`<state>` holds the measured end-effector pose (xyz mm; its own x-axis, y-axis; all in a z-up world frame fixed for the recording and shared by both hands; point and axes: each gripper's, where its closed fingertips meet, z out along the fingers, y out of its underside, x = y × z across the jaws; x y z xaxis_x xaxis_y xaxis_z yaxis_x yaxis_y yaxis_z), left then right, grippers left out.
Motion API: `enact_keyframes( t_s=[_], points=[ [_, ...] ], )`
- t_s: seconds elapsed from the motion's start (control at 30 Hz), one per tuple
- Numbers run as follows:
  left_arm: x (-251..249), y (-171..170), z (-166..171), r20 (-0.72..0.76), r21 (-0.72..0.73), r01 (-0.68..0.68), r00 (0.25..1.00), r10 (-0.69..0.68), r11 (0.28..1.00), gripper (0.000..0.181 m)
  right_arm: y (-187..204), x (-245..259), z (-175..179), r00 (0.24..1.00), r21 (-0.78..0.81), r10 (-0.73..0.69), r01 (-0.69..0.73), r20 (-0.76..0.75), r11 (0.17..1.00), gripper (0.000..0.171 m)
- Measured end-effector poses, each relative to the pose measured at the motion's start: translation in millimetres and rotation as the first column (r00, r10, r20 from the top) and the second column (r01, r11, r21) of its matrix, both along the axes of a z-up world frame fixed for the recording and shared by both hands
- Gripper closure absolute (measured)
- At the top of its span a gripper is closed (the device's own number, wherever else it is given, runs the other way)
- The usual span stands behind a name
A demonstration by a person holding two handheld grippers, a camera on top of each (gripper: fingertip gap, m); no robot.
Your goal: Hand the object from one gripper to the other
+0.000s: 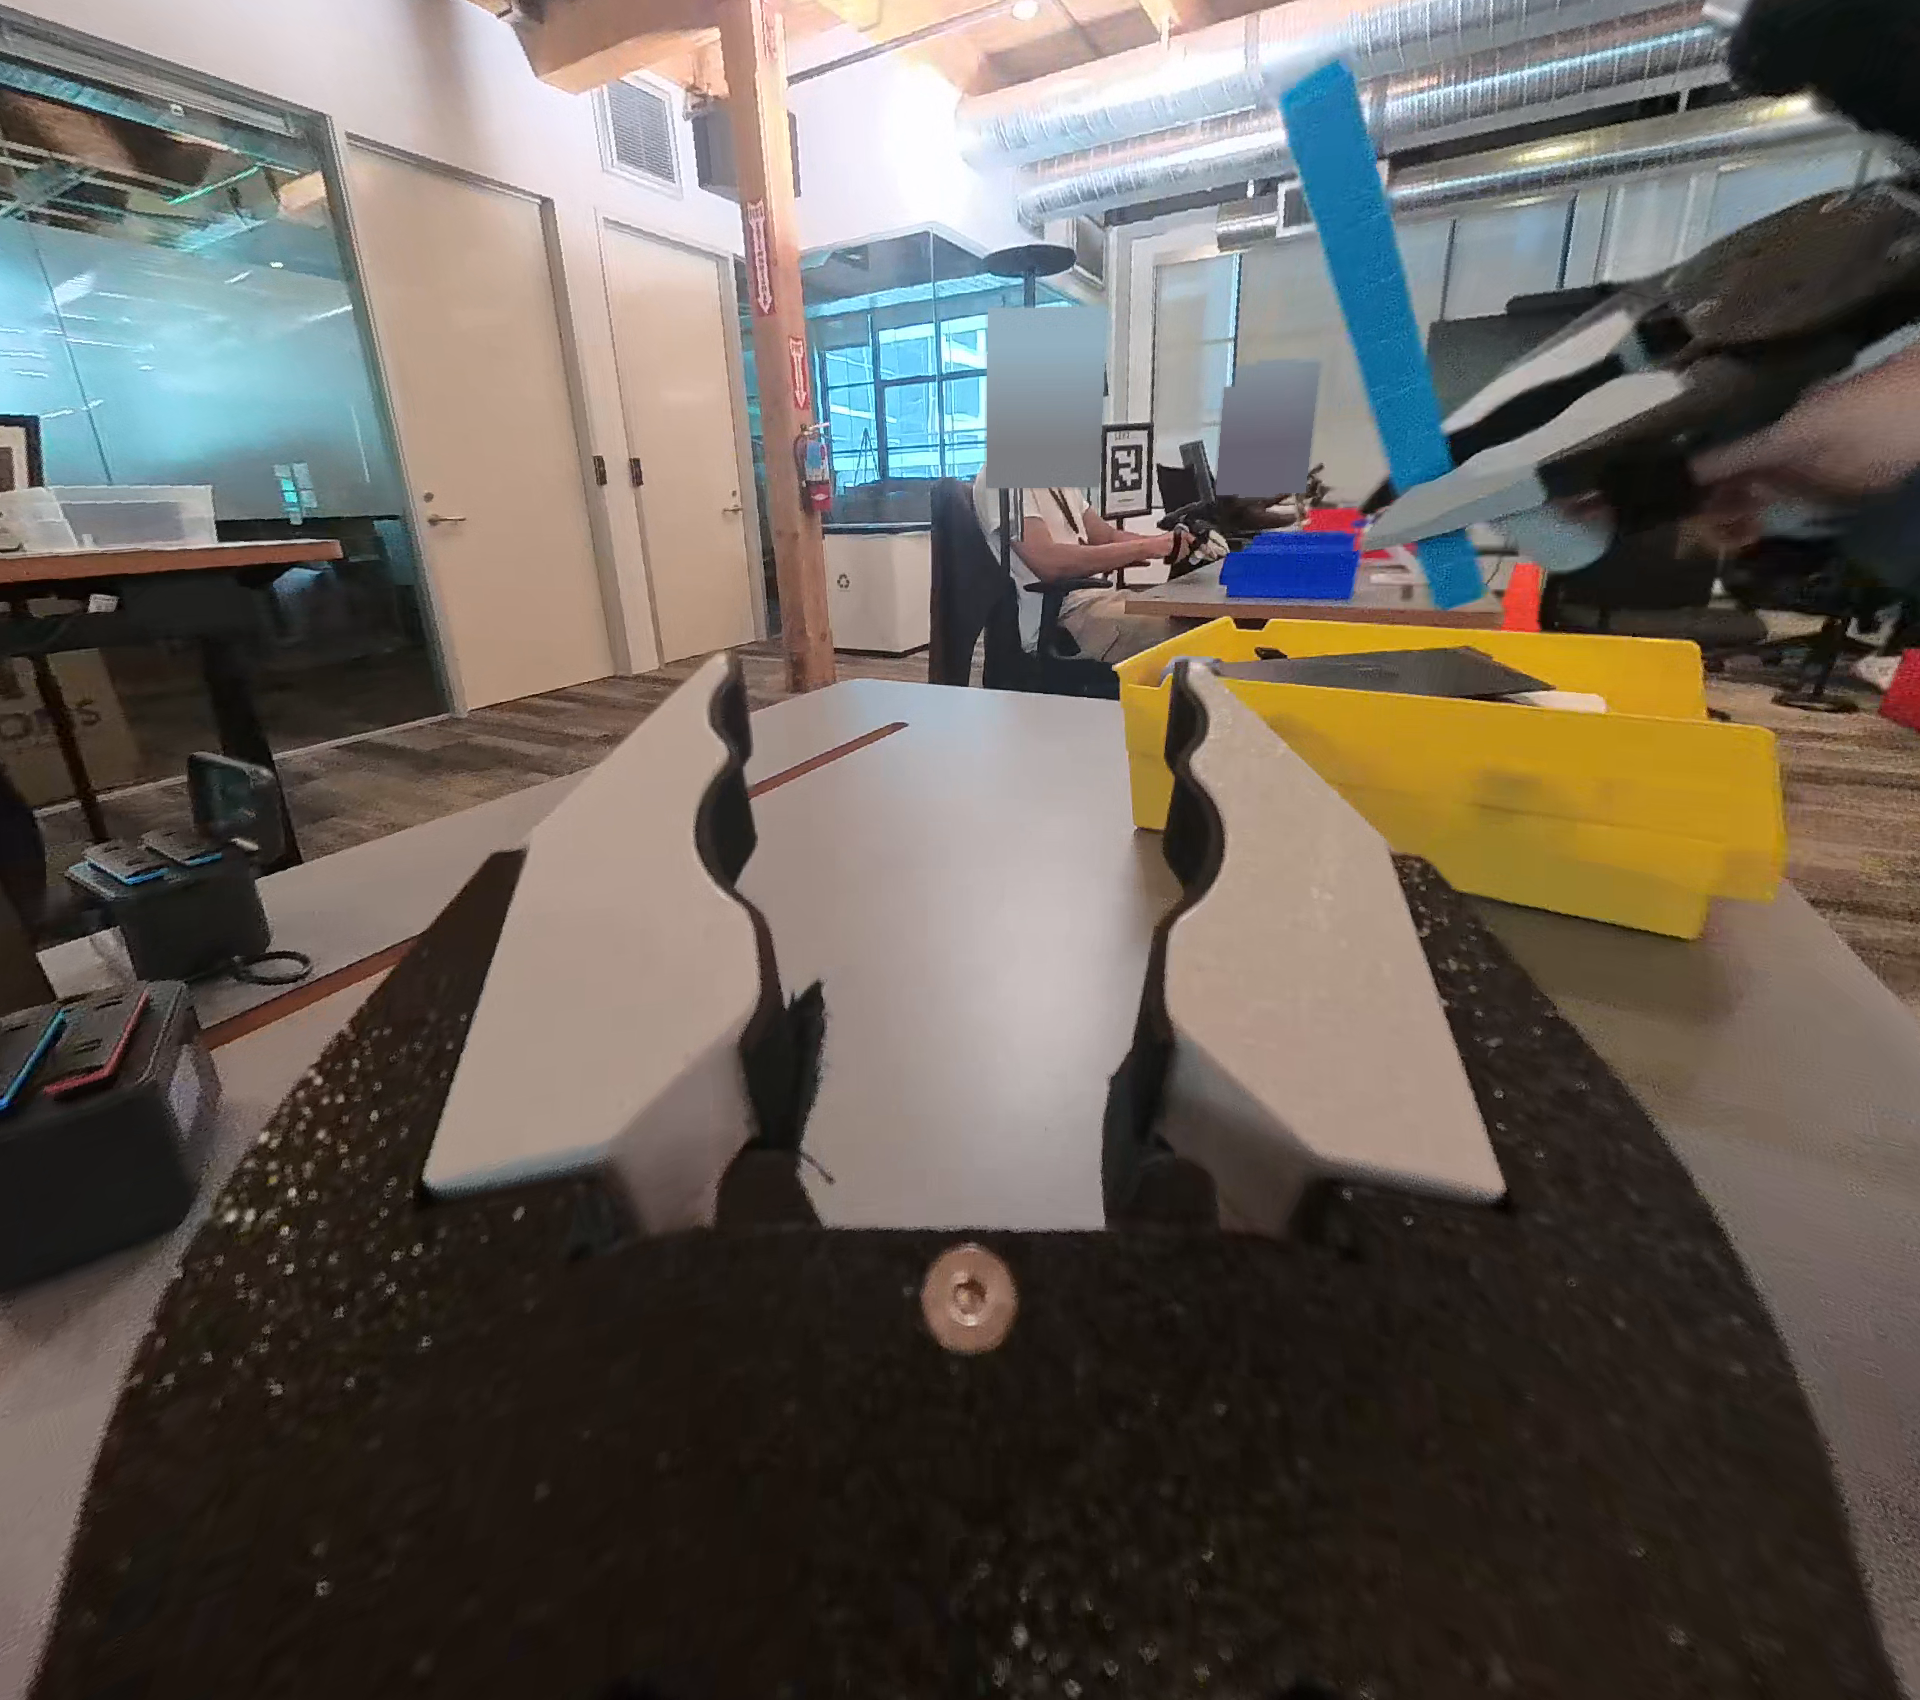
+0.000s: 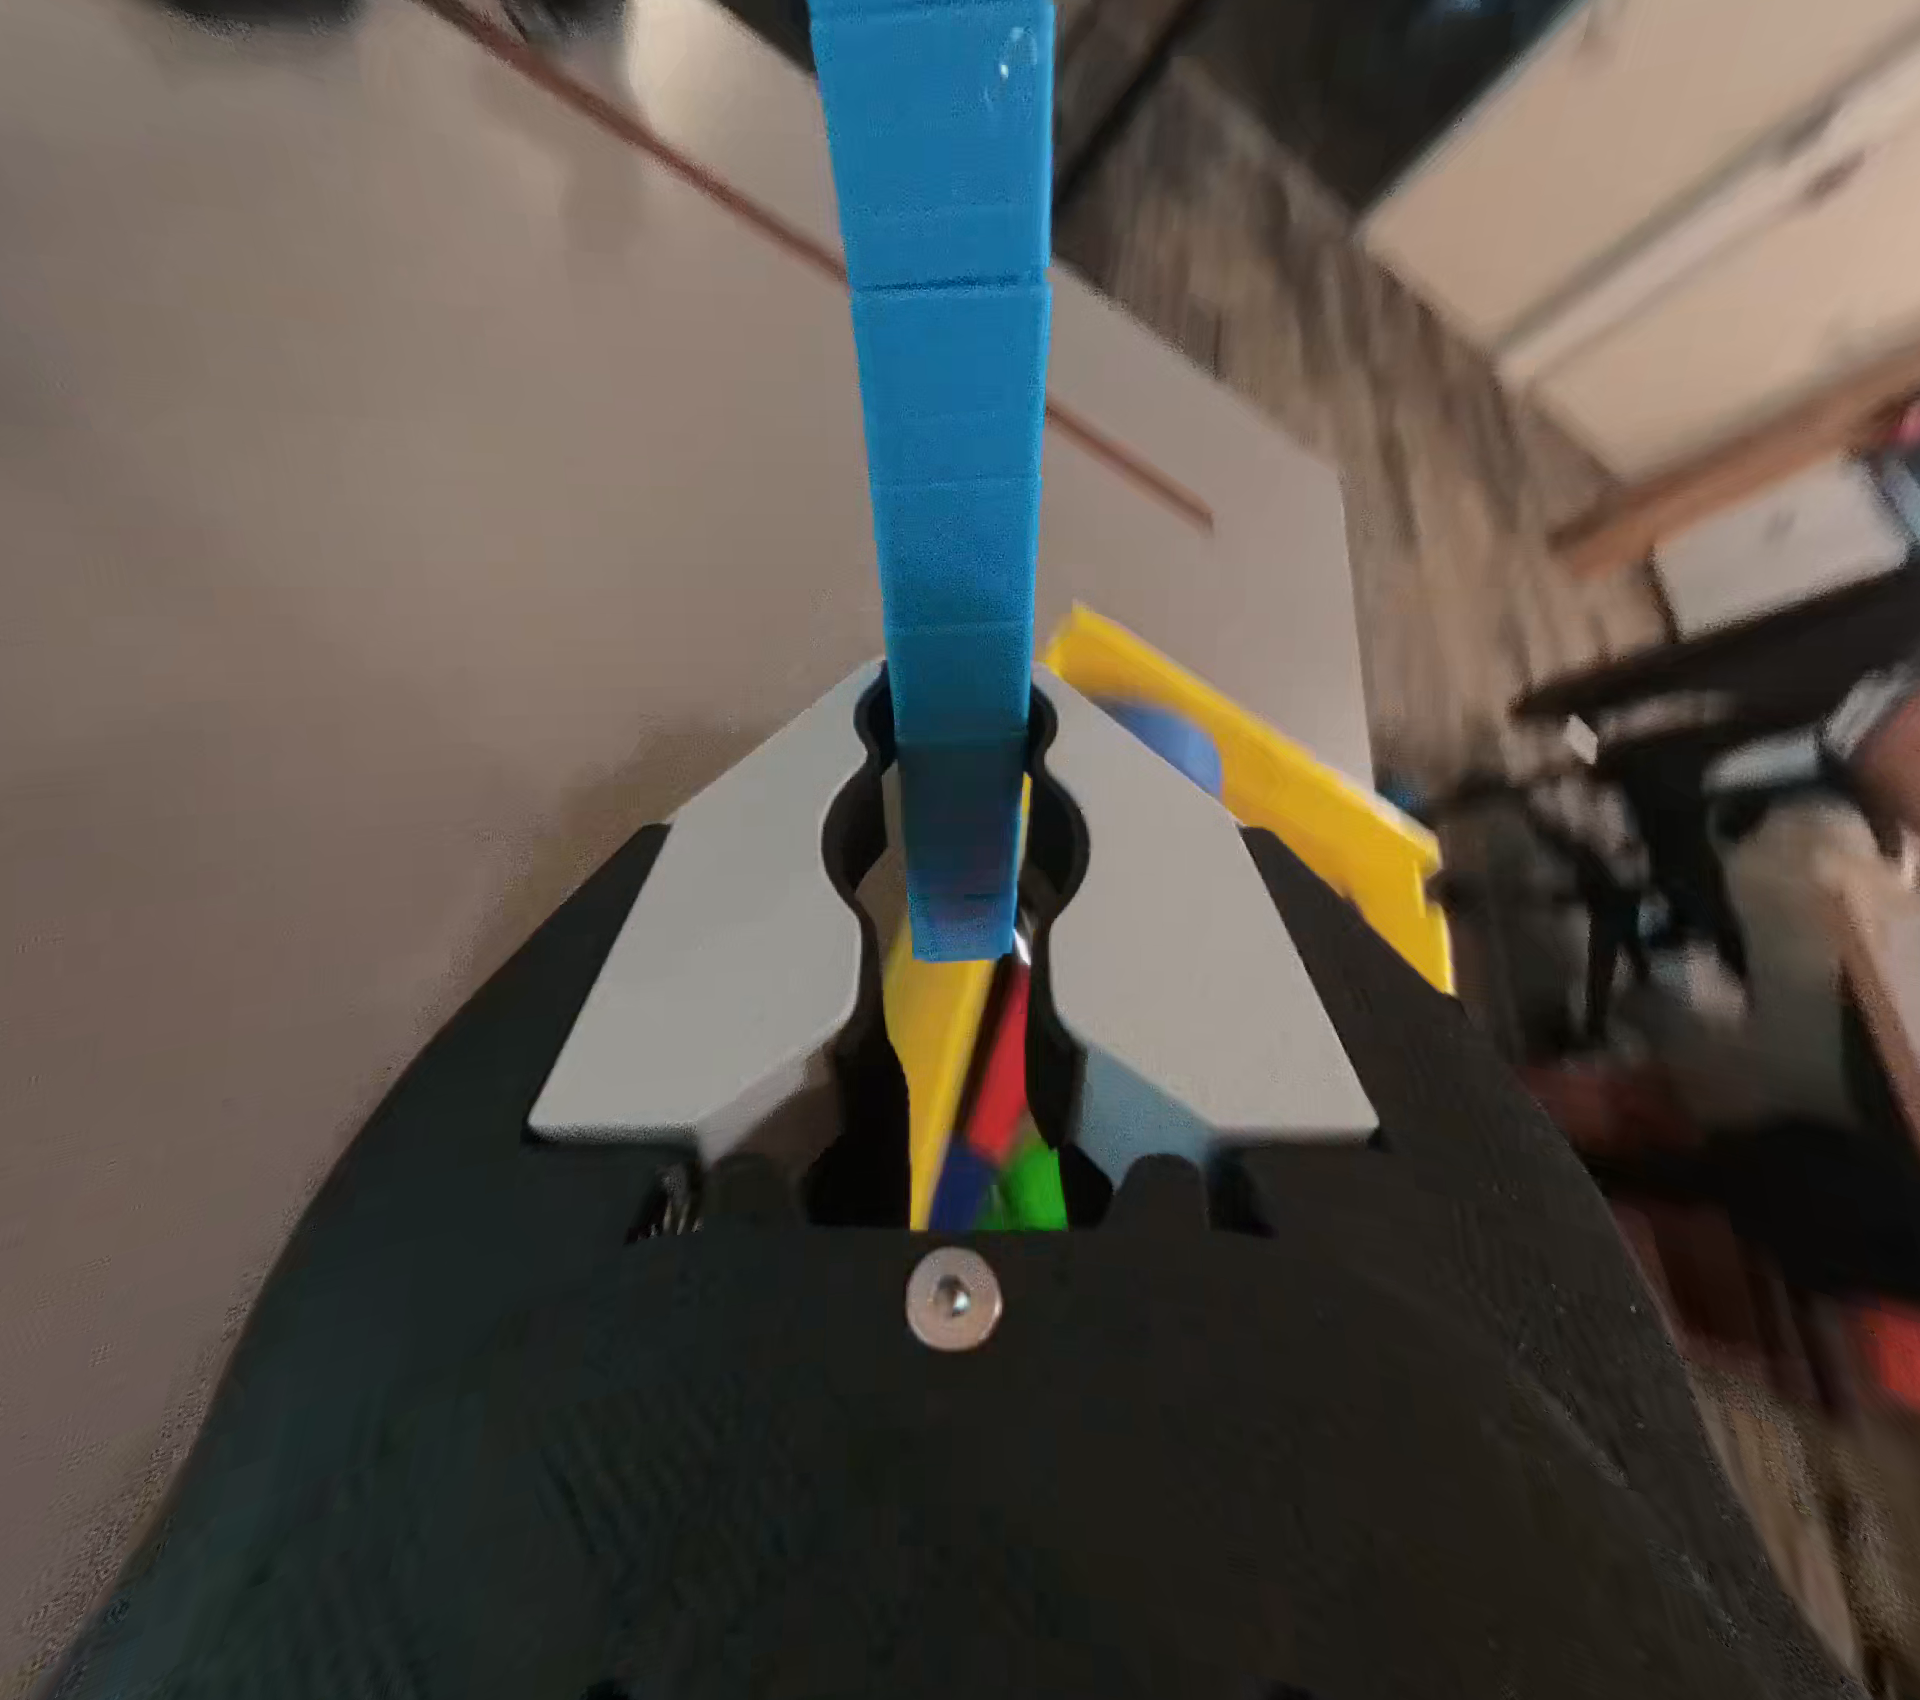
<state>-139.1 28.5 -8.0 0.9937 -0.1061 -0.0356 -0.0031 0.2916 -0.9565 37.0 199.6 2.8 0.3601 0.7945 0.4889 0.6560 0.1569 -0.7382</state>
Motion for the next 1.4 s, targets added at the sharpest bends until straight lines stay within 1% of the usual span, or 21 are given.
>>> enact_keyframes(
  t_s=[0.1, 0.23, 0.3, 0.4, 0.5, 0.57, 0.63, 0.67, 0.73, 0.77, 0.83, 0.87, 0.9, 0.93, 0.97, 1.07, 1.1, 1.17, 1.2, 1.27, 1.4],
  points=[
    [2, 5, -6, -0.029, -0.037, -0.016, 0.999, 0.015, 0.999, 0.105, 33, 69, -18, 0.979, -0.115, -0.169, 0.183, 0.118, 0.976, 0.15],
    [5, 9, -11, -0.058, -0.067, -0.025, 0.998, 0.021, 0.997, 0.107, 44, 126, -63, 0.937, -0.274, -0.218, 0.294, 0.274, 0.916, 0.148],
    [7, 10, -12, -0.056, -0.072, -0.015, 0.998, 0.011, 0.997, 0.106, 43, 142, -83, 0.918, -0.333, -0.207, 0.322, 0.338, 0.886, 0.145],
    [10, 11, -13, -0.047, -0.079, -0.003, 0.999, -0.001, 0.997, 0.105, 52, 148, -98, 0.906, -0.347, -0.233, 0.358, 0.353, 0.867, 0.14],
    [9, 14, -18, -0.038, -0.101, -0.005, 0.999, 0.001, 0.995, 0.103, 58, 147, -96, 0.899, -0.294, -0.268, 0.376, 0.347, 0.879, 0.119],
    [8, 17, -22, -0.032, -0.117, -0.006, 0.999, 0.003, 0.993, 0.101, 63, 139, -85, 0.911, -0.242, -0.298, 0.369, 0.286, 0.897, 0.113],
    [5, 19, -26, -0.031, -0.13, -0.026, 0.999, 0.022, 0.991, 0.098, 71, 122, -55, 0.93, -0.133, -0.341, 0.359, 0.137, 0.924, 0.108],
    [3, 20, -27, -0.037, -0.133, -0.044, 0.999, 0.04, 0.99, 0.097, 70, 105, -34, 0.947, -0.061, -0.32, 0.321, 0.017, 0.945, 0.108],
    [-2, 21, -28, -0.058, -0.127, -0.099, 0.994, 0.092, 0.987, 0.097, 49, 53, 15, 0.956, 0.117, -0.133, 0.168, -0.261, 0.979, 0.108],
    [-4, 21, -27, -0.073, -0.118, -0.13, 0.99, 0.122, 0.984, 0.097, 27, 25, 37, 0.922, 0.208, 0.009, 0.078, -0.387, 0.975, 0.108],
    [-10, 20, -27, -0.105, -0.102, -0.198, 0.977, 0.187, 0.975, 0.097, -23, -25, 64, 0.772, 0.348, 0.27, -0.068, -0.575, 0.935, 0.11],
    [-12, 20, -27, -0.122, -0.094, -0.226, 0.969, 0.214, 0.97, 0.097, -40, -44, 66, 0.689, 0.387, 0.341, -0.094, -0.639, 0.917, 0.113],
    [-13, 20, -28, -0.141, -0.089, -0.251, 0.961, 0.238, 0.964, 0.096, -50, -61, 60, 0.631, 0.402, 0.374, -0.107, -0.68, 0.91, 0.12],
    [-15, 19, -28, -0.164, -0.084, -0.276, 0.952, 0.26, 0.957, 0.096, -52, -79, 46, 0.608, 0.384, 0.37, -0.113, -0.702, 0.916, 0.133],
    [-16, 19, -29, -0.187, -0.082, -0.296, 0.942, 0.277, 0.952, 0.096, -51, -97, 26, 0.609, 0.344, 0.343, -0.12, -0.715, 0.931, 0.141],
    [-15, 20, -35, -0.254, -0.085, -0.335, 0.918, 0.305, 0.938, 0.098, -50, -131, -29, 0.64, 0.231, 0.272, -0.149, -0.719, 0.962, 0.138],
    [-14, 20, -35, -0.273, -0.081, -0.341, 0.911, 0.309, 0.936, 0.1, -54, -135, -34, 0.652, 0.232, 0.285, -0.168, -0.703, 0.958, 0.137],
    [-13, 22, -35, -0.292, -0.075, -0.351, 0.903, 0.316, 0.933, 0.101, -69, -136, -37, 0.656, 0.349, 0.389, -0.199, -0.647, 0.916, 0.133],
    [-12, 22, -36, -0.294, -0.069, -0.353, 0.901, 0.319, 0.933, 0.102, -74, -138, -45, 0.68, 0.389, 0.428, -0.223, -0.595, 0.894, 0.133],
    [-12, 23, -39, -0.293, -0.053, -0.364, 0.896, 0.334, 0.93, 0.104, -76, -140, -50, 0.708, 0.413, 0.438, -0.223, -0.554, 0.883, 0.133],
    [-17, 25, -42, -0.277, -0.033, -0.38, 0.892, 0.357, 0.924, 0.108, -74, -139, -50, 0.71, 0.42, 0.437, -0.216, -0.553, 0.882, 0.134]
  ],
)
